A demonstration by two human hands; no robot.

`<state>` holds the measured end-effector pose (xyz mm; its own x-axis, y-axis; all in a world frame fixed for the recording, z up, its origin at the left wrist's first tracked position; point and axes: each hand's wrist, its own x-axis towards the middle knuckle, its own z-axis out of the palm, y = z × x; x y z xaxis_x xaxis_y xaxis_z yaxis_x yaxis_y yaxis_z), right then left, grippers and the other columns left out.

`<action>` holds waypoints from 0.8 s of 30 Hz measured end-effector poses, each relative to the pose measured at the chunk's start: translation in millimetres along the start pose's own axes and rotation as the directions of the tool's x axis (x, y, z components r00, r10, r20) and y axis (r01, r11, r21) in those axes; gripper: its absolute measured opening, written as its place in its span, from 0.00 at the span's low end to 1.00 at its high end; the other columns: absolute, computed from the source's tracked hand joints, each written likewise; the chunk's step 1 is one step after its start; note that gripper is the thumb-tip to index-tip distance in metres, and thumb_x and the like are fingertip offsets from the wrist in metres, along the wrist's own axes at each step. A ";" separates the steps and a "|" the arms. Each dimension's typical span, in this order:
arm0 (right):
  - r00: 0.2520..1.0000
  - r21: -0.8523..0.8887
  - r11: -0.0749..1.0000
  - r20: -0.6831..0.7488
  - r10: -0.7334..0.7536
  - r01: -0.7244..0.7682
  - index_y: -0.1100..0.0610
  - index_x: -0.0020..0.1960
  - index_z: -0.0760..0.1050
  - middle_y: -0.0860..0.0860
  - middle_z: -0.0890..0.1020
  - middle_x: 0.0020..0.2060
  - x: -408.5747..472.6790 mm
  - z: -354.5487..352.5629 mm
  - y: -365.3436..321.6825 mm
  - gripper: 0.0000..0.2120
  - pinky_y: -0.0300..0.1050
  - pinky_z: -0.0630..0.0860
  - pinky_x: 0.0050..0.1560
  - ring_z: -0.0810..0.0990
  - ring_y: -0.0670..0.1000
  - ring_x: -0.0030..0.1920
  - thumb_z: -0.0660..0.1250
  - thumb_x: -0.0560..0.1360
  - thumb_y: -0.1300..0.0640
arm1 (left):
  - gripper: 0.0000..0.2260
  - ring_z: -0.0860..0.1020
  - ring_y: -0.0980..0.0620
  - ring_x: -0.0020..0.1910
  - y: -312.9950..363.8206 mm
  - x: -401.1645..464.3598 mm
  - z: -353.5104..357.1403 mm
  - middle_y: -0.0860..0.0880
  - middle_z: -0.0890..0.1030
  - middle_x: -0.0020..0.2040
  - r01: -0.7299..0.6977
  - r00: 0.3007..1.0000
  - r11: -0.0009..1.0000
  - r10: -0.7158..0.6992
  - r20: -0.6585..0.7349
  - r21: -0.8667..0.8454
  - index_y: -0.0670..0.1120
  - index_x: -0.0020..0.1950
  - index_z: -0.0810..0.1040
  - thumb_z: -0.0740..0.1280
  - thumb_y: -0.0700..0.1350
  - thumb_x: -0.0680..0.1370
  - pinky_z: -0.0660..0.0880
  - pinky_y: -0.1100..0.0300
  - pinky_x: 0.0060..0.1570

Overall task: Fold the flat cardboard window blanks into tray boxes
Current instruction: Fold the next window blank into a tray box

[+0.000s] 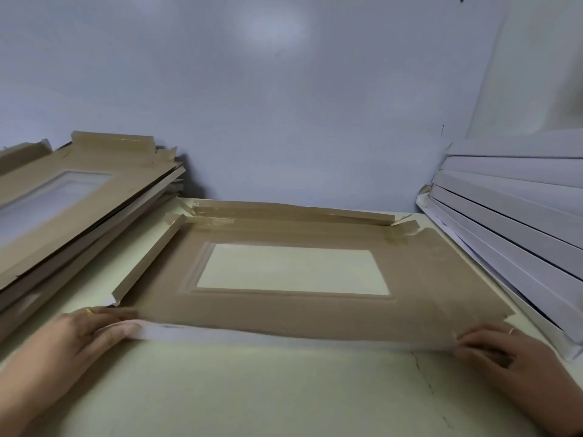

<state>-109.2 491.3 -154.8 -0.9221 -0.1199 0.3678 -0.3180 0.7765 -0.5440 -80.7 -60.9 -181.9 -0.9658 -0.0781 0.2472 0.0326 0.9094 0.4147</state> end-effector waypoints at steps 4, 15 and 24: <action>0.988 -0.302 0.944 -0.115 0.104 -0.135 0.50 0.31 0.74 0.51 0.75 0.27 7.7 0.0 2.6 0.11 0.49 0.68 0.36 0.74 0.57 0.33 0.66 0.70 0.47 | 0.17 0.75 0.60 0.30 16.1 7.6 -4.0 0.63 0.77 0.33 0.147 0.980 0.980 -0.125 -0.158 0.133 0.60 0.32 0.77 0.59 0.71 0.67 0.68 0.64 0.36; 0.978 -0.661 0.749 -0.173 -0.113 -0.030 0.56 0.48 0.79 0.55 0.79 0.44 27.5 26.4 -54.8 0.19 0.54 0.64 0.52 0.77 0.59 0.44 0.57 0.60 0.65 | 0.30 0.77 0.43 0.47 107.4 8.4 10.1 0.45 0.81 0.50 -0.181 0.967 0.882 0.240 -0.084 0.436 0.51 0.55 0.78 0.73 0.31 0.57 0.71 0.54 0.34; 0.836 -0.232 0.863 0.448 -0.316 0.450 0.43 0.65 0.72 0.38 0.69 0.67 25.8 100.9 -127.5 0.19 0.35 0.66 0.65 0.67 0.37 0.66 0.59 0.74 0.47 | 0.20 0.49 0.65 0.73 173.3 23.5 76.7 0.63 0.51 0.74 -0.418 0.888 0.908 0.404 0.220 0.022 0.61 0.74 0.55 0.52 0.54 0.81 0.43 0.70 0.68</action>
<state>-114.7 326.8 -152.1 -0.7697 -0.6226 0.1413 -0.6378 0.7592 -0.1293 -117.5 126.2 -171.4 -0.9011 0.3874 0.1947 0.4278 0.8674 0.2541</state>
